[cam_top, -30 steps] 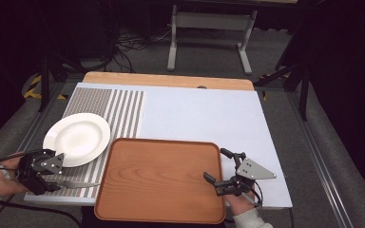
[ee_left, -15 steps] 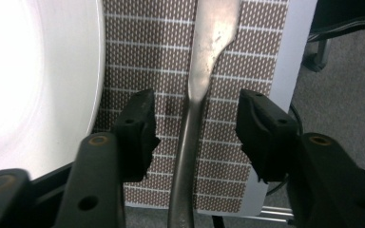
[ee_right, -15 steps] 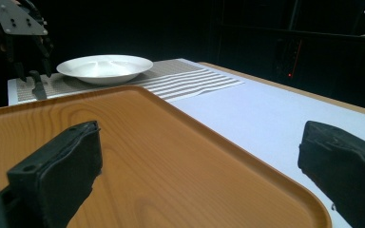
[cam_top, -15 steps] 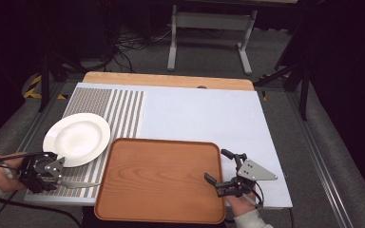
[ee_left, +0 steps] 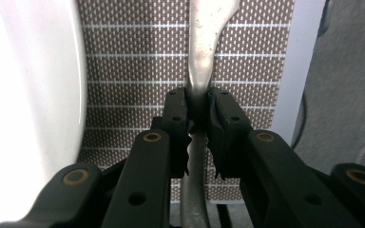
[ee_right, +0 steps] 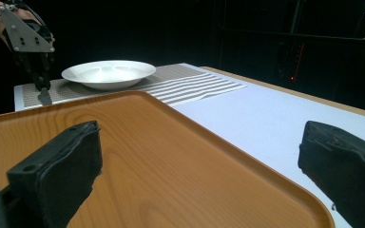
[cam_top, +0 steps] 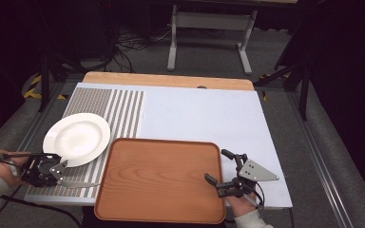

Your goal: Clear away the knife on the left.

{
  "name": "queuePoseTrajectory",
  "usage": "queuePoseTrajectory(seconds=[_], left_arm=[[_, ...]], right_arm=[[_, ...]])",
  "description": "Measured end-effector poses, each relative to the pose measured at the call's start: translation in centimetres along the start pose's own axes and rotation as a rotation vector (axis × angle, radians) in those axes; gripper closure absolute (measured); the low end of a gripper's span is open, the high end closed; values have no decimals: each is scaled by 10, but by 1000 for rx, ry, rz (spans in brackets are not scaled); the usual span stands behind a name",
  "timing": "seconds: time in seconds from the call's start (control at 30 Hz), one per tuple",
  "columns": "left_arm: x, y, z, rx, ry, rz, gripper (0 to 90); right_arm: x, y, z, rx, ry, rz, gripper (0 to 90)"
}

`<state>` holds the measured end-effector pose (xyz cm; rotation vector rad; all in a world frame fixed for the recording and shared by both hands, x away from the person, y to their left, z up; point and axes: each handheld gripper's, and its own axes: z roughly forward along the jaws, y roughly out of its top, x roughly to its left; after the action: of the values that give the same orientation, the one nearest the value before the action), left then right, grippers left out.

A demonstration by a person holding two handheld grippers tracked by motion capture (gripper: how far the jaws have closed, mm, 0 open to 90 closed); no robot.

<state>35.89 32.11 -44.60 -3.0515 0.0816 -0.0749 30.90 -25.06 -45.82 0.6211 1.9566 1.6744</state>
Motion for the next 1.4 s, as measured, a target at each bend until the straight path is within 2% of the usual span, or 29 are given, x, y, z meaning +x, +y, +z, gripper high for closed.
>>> queuePoseTrajectory(seconds=[0.07, 0.13, 0.17, 0.73, 0.83, 0.97, 1.0, 1.03, 1.3, 1.4], left_arm=[[-2, 0, 1, -6, 5, 0, 792], [-2, 2, 0, 15, 19, 25, 796], [-2, 2, 0, 15, 19, 25, 797], [-4, 3, 0, 14, 24, 7, 801], [-5, 3, -1, 29, 6, 0, 802], [-4, 2, -4, 20, 16, 13, 802], [-4, 1, -6, 19, 12, -1, 802], [-4, 0, -6, -5, 10, -4, 802], [-6, -1, -23, -32, 20, -27, 802], [-6, -4, -36, -70, 31, -56, 802]], right_arm=[[0, 0, 0, -1, 1, 0, 14], [0, 0, 0, -3, 3, -2, 14], [0, 0, 0, -2, 3, 0, 14], [-1, 0, 1, -3, 5, 10, 14], [-1, -1, 1, -1, 5, 11, 14], [-1, -1, 1, -2, 7, 15, 14], [-1, -1, 1, -3, 7, 15, 14], [-1, -1, 1, -3, 7, 17, 14], [-1, -1, 1, -4, 8, 19, 14], [-2, -1, 1, -2, 7, 18, 14]])
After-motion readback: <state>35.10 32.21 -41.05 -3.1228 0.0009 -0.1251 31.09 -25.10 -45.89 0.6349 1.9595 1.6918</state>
